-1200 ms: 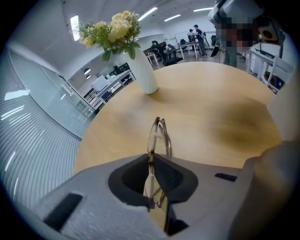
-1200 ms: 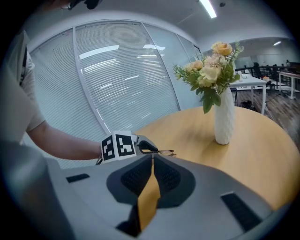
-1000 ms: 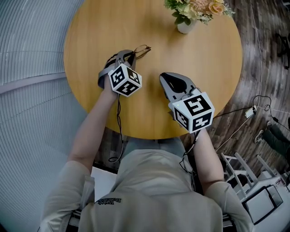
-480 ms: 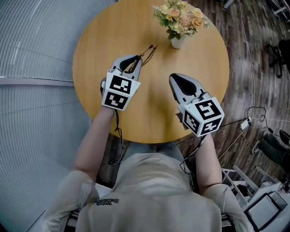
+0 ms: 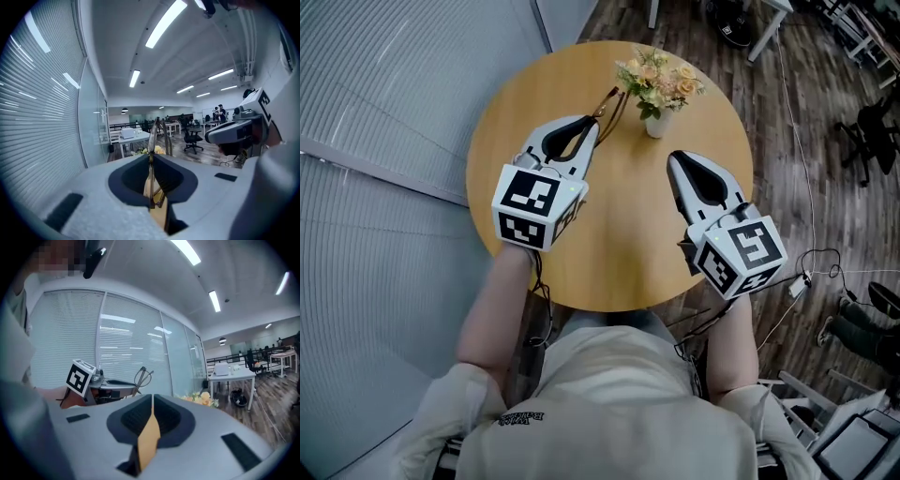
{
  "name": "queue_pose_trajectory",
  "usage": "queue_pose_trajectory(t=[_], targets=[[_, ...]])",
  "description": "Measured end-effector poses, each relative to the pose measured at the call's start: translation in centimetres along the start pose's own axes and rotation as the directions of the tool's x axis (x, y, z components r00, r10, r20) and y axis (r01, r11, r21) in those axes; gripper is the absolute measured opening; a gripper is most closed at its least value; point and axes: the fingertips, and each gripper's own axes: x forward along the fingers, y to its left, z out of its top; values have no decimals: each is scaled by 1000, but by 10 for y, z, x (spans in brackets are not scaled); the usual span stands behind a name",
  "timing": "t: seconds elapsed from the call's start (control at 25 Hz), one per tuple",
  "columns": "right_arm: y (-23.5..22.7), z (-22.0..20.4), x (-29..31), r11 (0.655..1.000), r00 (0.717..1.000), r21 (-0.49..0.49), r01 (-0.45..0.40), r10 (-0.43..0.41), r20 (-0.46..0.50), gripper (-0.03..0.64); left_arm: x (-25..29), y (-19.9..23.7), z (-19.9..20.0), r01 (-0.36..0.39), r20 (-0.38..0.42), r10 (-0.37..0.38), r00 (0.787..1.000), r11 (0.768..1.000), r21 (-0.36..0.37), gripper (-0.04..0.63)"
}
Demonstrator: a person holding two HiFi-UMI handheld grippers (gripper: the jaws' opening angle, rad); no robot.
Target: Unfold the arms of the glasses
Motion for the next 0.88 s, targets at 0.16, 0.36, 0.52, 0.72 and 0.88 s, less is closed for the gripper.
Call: queue_pose_trajectory(t=[0.16,0.36,0.52,0.72,0.88], targets=[[8,46,-25,994,996,-103,38,-30,79,34,-21,1,29,4,77,0,997,999,-50,43],[21,100,-56,989,980,-141,50,-22,198,34,-55,1,71,-8,195,26,980,996,-93,43],[33,134,-75,980,960,-187,68,-13,278,34,-85,3,99,-5,278,46,960,989,-147,43],[47,150,-88,972,950,-223,79,-5,312,34,-124,4,119,-27,343,100,934,977,-211,43],[62,152,-93,970,950,-238,41,36,309,35,-147,-2,124,-8,380,91,921,977,-213,43]])
